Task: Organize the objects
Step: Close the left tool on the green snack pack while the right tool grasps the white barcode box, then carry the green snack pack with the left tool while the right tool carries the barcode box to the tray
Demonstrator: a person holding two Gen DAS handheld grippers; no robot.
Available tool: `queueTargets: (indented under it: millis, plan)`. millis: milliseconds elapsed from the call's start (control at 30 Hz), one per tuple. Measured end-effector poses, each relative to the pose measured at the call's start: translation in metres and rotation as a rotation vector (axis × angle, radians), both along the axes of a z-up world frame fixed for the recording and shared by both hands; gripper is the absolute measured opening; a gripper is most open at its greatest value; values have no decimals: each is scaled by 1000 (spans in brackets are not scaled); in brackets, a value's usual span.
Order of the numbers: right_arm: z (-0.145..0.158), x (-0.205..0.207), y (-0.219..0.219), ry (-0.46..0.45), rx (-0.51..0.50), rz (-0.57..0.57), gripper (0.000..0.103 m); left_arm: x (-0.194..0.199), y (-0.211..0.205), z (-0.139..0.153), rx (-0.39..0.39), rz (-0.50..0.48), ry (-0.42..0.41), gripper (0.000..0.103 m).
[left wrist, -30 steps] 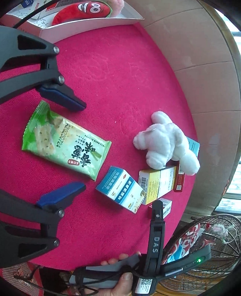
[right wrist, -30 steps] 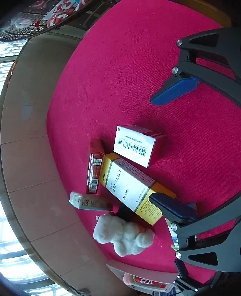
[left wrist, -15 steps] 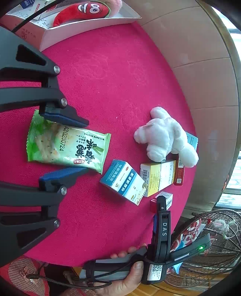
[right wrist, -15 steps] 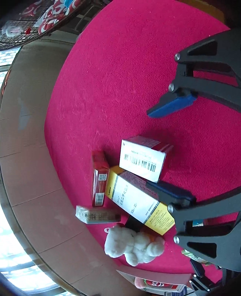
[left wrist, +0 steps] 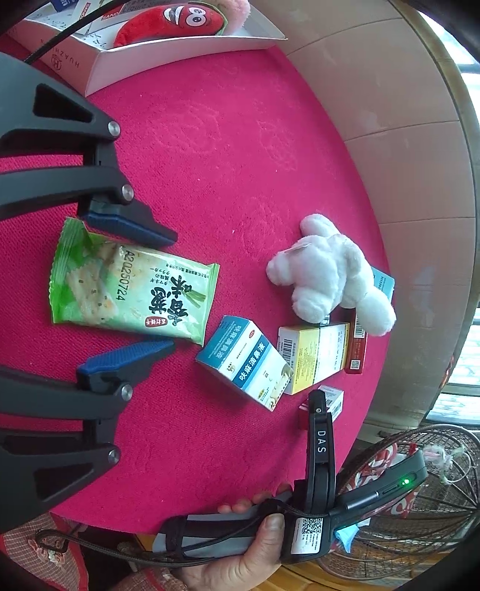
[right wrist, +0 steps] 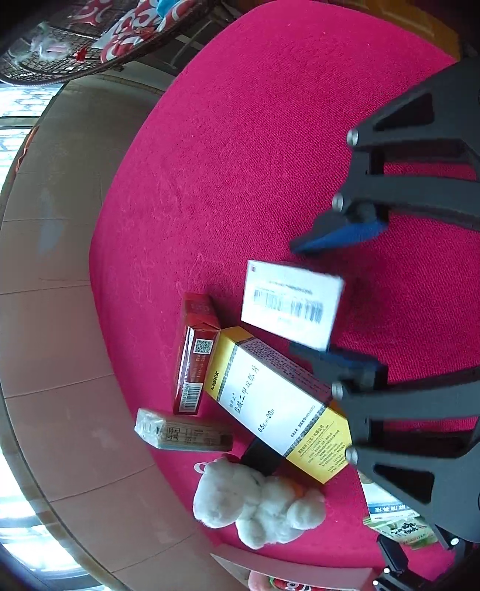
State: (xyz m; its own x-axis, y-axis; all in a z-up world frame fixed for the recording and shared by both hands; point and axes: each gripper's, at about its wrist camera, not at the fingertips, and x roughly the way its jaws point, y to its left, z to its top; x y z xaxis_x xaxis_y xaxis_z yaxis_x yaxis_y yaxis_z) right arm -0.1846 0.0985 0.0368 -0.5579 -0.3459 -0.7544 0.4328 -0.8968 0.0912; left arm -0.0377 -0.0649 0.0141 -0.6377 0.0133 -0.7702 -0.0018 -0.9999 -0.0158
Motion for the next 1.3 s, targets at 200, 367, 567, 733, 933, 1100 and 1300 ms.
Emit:
queueTargets:
  millis: [200, 367, 567, 733, 933, 1100, 1300]
  plan:
    - [2, 5, 6, -3, -40, -10, 32, 3, 4, 2, -14, -1, 15, 37]
    - [8, 8, 13, 27, -74, -31, 32, 8, -3, 8, -17, 42, 65, 37]
    - [15, 12, 12, 98, -83, -21, 32, 18, -4, 19, -57, 92, 147, 37]
    - [22, 20, 10, 167, -95, 7, 32, 23, -2, 24, -97, 116, 186, 37]
    - [25, 46, -2, 158, -122, 92, 32, 28, -10, 28, -84, 152, 213, 37]
    - [36, 63, -9, 170, -152, 147, 32, 35, -10, 33, -92, 172, 249, 37]
    - [44, 73, -21, 169, -154, 210, 32, 46, -21, 40, -58, 211, 275, 37]
